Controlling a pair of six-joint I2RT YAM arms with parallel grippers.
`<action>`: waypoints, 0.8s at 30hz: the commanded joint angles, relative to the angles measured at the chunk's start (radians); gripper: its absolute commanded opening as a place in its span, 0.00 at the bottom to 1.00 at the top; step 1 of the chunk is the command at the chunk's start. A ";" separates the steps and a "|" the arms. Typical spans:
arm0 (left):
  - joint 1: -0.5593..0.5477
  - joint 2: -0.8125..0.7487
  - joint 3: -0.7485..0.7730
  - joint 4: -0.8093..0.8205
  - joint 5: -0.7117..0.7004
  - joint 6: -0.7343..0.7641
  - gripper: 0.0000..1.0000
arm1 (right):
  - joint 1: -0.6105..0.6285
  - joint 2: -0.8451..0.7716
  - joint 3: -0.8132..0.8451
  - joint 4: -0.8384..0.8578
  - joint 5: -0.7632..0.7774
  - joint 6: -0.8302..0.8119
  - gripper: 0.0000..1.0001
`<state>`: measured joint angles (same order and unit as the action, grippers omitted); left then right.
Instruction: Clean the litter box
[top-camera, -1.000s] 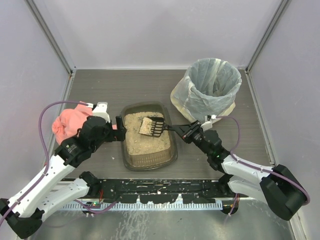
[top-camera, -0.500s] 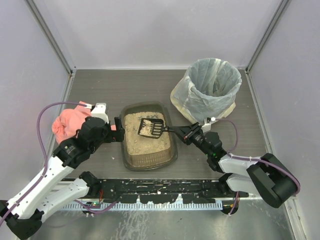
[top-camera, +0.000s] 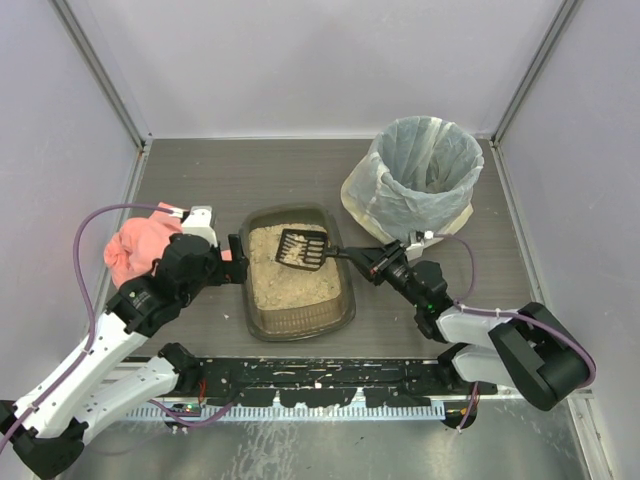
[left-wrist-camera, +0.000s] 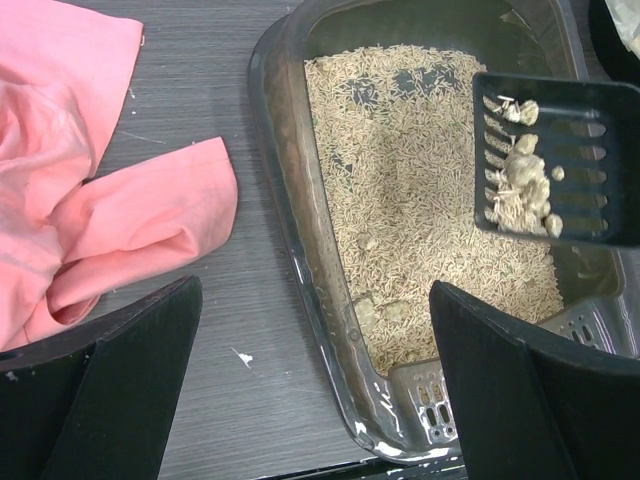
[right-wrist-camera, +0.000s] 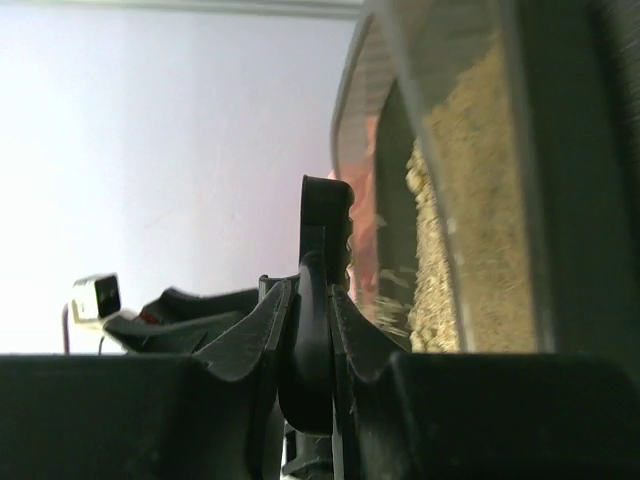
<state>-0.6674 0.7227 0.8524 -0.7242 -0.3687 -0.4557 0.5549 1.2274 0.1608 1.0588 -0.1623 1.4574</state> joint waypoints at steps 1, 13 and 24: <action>-0.001 -0.002 0.035 0.019 -0.005 0.004 0.98 | 0.020 -0.029 0.068 -0.025 -0.023 -0.046 0.01; -0.001 0.015 0.024 0.029 0.017 -0.010 0.98 | -0.021 -0.068 0.010 -0.025 0.013 -0.025 0.01; 0.000 0.029 -0.005 0.064 0.013 -0.013 0.98 | 0.012 -0.015 0.062 0.017 -0.046 -0.044 0.01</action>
<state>-0.6674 0.7605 0.8513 -0.7219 -0.3515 -0.4599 0.5426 1.1957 0.1658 0.9699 -0.1684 1.4269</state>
